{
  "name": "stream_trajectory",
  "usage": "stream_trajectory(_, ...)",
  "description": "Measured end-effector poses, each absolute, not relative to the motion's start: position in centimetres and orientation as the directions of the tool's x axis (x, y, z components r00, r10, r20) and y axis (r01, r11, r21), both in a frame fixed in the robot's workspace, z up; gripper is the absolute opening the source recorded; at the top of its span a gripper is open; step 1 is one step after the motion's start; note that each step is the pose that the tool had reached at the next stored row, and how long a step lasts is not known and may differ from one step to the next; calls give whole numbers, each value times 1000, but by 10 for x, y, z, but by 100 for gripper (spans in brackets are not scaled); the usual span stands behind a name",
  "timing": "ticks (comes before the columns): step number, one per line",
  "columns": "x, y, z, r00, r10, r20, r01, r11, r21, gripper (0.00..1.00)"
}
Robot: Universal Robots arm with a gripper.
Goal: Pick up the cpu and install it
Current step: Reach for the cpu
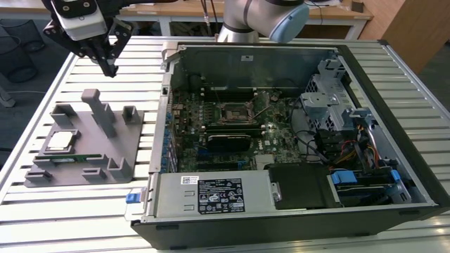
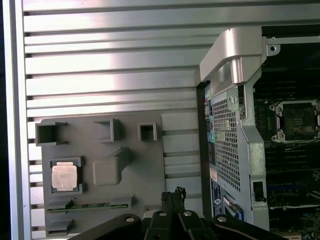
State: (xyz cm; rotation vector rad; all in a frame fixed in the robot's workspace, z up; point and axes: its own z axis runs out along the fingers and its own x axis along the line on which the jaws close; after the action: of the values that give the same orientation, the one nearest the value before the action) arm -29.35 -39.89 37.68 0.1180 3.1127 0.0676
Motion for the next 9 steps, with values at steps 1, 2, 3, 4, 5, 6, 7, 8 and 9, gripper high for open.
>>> stream_trajectory(1,-294,-399,377,-997,76,-24,75,996,44,11)
stream_trajectory(2,-295,-399,377,-997,76,-24,75,996,44,11)
stream_trajectory(3,-295,-399,377,-997,76,-24,75,996,44,11)
stream_trajectory(4,-296,-399,376,-997,76,-24,75,996,44,11)
stream_trajectory(5,-296,-399,376,-997,76,-24,75,996,44,11)
stream_trajectory(6,-297,-399,376,-997,76,-24,75,996,44,11)
stream_trajectory(7,-298,-399,376,-997,76,-24,75,996,44,11)
stream_trajectory(8,-298,-399,376,-997,76,-24,75,996,44,11)
stream_trajectory(9,-299,-399,376,-997,76,-24,75,996,44,11)
